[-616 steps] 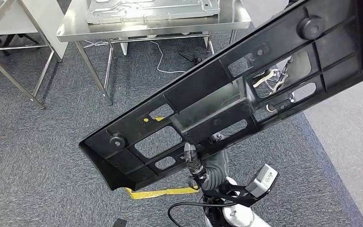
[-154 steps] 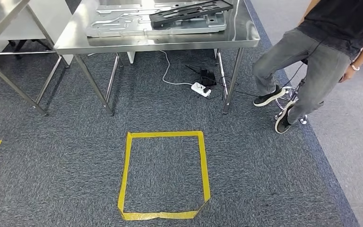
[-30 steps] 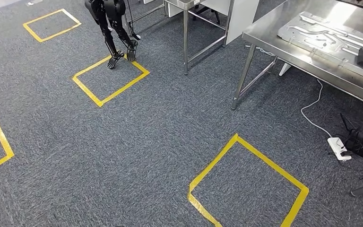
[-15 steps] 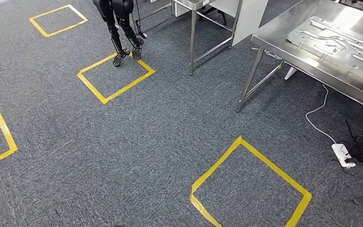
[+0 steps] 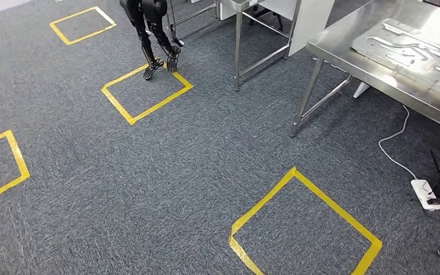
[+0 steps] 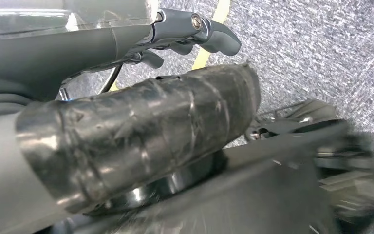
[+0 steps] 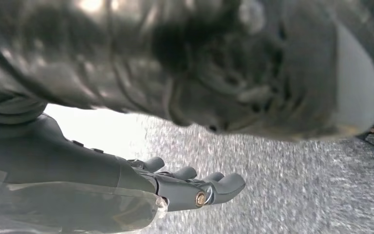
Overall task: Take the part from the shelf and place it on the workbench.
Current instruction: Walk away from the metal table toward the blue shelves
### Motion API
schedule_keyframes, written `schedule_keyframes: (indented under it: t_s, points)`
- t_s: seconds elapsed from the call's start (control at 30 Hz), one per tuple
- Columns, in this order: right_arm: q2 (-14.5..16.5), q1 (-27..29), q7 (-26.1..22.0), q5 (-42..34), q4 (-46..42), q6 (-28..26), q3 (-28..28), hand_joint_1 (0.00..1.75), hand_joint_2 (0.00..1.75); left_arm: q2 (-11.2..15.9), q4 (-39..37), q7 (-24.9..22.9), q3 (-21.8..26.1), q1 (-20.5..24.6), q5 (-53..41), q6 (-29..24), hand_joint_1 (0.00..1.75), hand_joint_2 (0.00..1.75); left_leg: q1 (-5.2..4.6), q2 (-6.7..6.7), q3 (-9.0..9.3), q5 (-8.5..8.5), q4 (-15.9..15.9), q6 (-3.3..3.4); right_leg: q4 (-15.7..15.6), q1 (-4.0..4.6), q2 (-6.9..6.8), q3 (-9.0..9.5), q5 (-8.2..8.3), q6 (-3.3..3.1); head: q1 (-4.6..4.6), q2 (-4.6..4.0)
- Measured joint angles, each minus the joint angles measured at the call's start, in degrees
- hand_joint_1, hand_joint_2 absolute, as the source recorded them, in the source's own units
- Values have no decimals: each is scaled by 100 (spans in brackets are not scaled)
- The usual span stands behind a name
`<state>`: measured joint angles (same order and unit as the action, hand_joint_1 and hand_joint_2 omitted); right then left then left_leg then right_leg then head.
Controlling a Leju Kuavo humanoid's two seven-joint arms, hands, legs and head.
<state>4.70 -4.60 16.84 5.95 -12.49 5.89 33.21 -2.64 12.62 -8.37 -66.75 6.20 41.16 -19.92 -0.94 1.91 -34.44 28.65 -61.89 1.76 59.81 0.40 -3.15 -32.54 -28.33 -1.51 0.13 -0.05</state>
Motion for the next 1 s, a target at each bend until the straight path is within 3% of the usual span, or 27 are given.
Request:
schedule_keyframes:
  t_s: [0.07, 0.13, 0.2, 0.27, 0.33, 0.37, 0.4, 0.43, 0.5, 0.57, 0.63, 0.67, 0.73, 0.8, 0.87, 0.9, 0.93, 1.0]
  points:
    - [19, -6, 5, 0, -4, 1, 97, 0, 0, 17, -1, -4, -38, 23, -8, 4, 0, 0, -75, 110, 138, -54, 337, 93, -12, -8, -86, 6, -9, 30, 7, 0]
    - [18, -22, 9, 0, -6, -1, 174, 0, 0, 20, -2, -9, -54, 16, -13, 5, 0, 0, -75, 5, 180, -105, 430, 120, -42, -13, -167, 36, -13, 77, 6, 1]
    - [16, -36, 9, 0, -9, -1, 233, 0, 0, 22, -4, -16, -70, 1, -11, 6, 0, 0, -23, -91, 279, -207, 597, 124, 59, -15, -48, 32, -109, 140, 18, 0]
    - [11, -33, 9, 0, -10, -1, 281, 0, 0, 22, -6, -19, -93, 10, -11, 6, 0, 0, 21, -181, 325, -281, 693, 125, 560, -50, 188, -172, -419, 206, 37, 0]
    - [8, -24, 11, 0, -9, -1, 336, 0, 0, 20, -7, -18, -123, 18, -11, 14, 0, 0, 45, -300, 307, -290, 683, 127, 1186, -101, 278, -465, -703, 262, 44, 1]
    - [6, -22, 12, 0, -8, -1, 360, 0, 0, 20, -7, -18, -139, 11, -11, 18, 0, 0, 61, -365, 300, -282, 664, 112, 1309, -129, 286, -529, -702, 292, 44, 1]
    - [3, -22, 12, 0, -8, -1, 381, 0, 0, 20, -7, -18, -155, 3, -11, 21, 0, 0, 81, -432, 295, -267, 634, 87, 1223, -160, 290, -492, -586, 326, 44, 1]
    - [-1, -23, 12, 0, -8, -1, 399, 0, 0, 20, -8, -18, -169, -4, -11, 21, 0, 0, 106, -502, 288, -242, 587, 48, 937, -197, 320, -355, -382, 368, 45, 0]
    - [-8, -19, 12, 0, -8, 3, 442, 0, 0, 22, -9, -19, -183, -1, -12, 21, 0, 0, 140, -633, 228, -172, 437, -55, 300, -261, 548, -49, -117, 417, 59, 0]
    - [-9, -15, 11, -2, -8, 10, 493, 0, 0, 26, -13, -19, -189, 14, -13, 21, 0, 0, 141, -737, 141, -132, 327, -143, 79, -270, 704, 35, -108, 351, 67, 0]
    - [-9, -17, 10, -8, -8, 19, 524, 0, 0, 27, -15, -18, -198, 12, -12, 23, 0, 0, 152, -825, 90, -142, 319, -197, 96, -242, 609, 20, -106, 232, 53, 0]
    - [-11, -16, 11, -15, -8, 23, 529, 0, 0, 28, -15, -19, -204, 5, -11, 24, 0, 0, 162, -808, 76, -133, 297, -216, 91, -236, 554, 33, -101, 187, 44, 1]
    - [-14, -13, 9, -34, -8, 37, 537, 0, 0, 31, -16, -19, -217, 1, -11, 25, 0, 0, 159, -604, -46, 14, 39, -248, 71, -233, 435, 56, -93, 114, 16, 0]
    - [-14, -16, 4, -50, -8, 57, 551, 0, 0, 31, -16, -19, -227, 9, -11, 28, 0, 0, 147, -341, -384, 344, -629, -266, 65, -203, 307, 57, -98, 74, -15, 0]
    - [-14, -16, 1, -62, -8, 77, 580, 0, 0, 31, -16, -20, -240, 14, -11, 35, 0, 0, 147, -259, -709, 551, -1237, -254, 66, -161, 157, 59, -114, 49, -20, 0]
    - [-14, -15, 1, -68, -8, 87, 597, 0, 0, 31, -16, -20, -250, 10, -11, 39, 0, 0, 144, -246, -741, 506, -1285, -229, 66, -140, 89, 65, -122, 39, -21, 0]
    - [-14, -16, 0, -73, -8, 96, 612, 0, 0, 31, -16, -20, -263, 7, -12, 42, 0, 0, 135, -229, -661, 369, -1116, -192, 64, -121, 26, 73, -130, 31, -20, 0]
    - [-13, -24, -2, -80, -8, 109, 641, 0, 0, 31, -16, -20, -286, 9, -13, 45, 0, 0, 71, -60, -293, 28, -385, -83, 60, -91, -80, 99, -149, 31, -19, 0]
